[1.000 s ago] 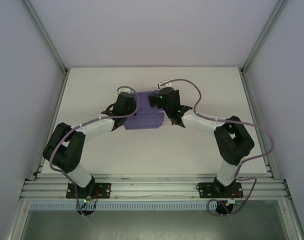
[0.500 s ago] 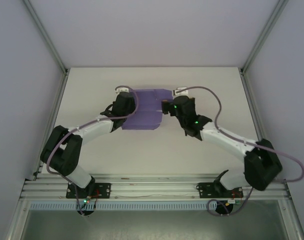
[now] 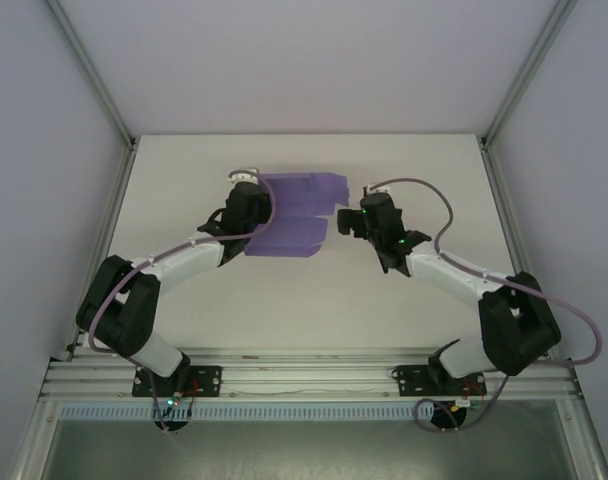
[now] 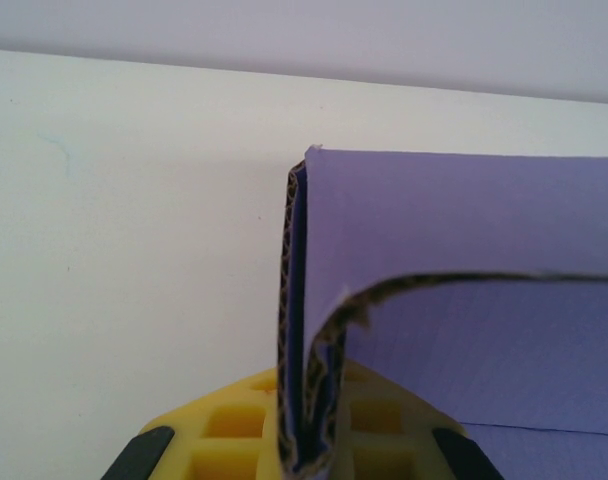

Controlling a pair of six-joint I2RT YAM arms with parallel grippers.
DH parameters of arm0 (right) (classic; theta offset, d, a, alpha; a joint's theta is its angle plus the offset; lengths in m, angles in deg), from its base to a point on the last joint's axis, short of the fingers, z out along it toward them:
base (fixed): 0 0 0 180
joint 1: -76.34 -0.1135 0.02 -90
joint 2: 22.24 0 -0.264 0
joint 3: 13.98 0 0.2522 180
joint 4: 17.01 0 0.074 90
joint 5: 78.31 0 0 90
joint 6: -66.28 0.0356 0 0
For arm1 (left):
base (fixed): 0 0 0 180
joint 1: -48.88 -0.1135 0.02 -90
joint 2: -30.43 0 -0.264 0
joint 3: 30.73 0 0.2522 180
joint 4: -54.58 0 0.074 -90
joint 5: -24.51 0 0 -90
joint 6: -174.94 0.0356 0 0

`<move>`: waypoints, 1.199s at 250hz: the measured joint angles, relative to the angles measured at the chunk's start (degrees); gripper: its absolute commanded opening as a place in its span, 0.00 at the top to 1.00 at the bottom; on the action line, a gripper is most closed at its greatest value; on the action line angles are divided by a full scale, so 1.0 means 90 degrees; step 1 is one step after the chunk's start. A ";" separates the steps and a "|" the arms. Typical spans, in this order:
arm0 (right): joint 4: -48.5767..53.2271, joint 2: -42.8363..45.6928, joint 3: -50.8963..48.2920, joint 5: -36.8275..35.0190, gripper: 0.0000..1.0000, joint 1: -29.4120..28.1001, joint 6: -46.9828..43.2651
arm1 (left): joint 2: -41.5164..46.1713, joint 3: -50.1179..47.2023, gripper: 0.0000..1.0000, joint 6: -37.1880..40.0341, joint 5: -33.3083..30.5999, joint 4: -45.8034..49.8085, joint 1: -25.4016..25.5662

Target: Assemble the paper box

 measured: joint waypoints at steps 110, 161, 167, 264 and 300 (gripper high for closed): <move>-0.0682 -0.0668 0.0614 0.0709 0.00 0.0000 -0.0032 | -0.0002 -0.0039 1.00 0.0041 0.0146 -0.0049 0.0000; -0.1103 -0.1171 0.0716 0.1086 0.00 -0.0012 0.0000 | -0.0002 -0.0039 1.00 -0.0002 0.0199 -0.0053 0.0000; -0.1163 -0.1226 0.0716 0.1086 0.00 -0.0022 0.0007 | -0.0002 -0.0039 1.00 -0.0010 0.0199 -0.0044 -0.0002; -0.1583 -0.1661 0.0959 -0.0107 0.00 -0.0561 -0.0248 | -0.0063 -0.0036 1.00 -0.0155 0.0175 0.0015 -0.0002; -0.1328 -0.1025 0.0600 -0.0083 0.00 -0.0559 -0.0376 | -0.0063 -0.0034 1.00 -0.0151 0.0165 0.0061 0.0000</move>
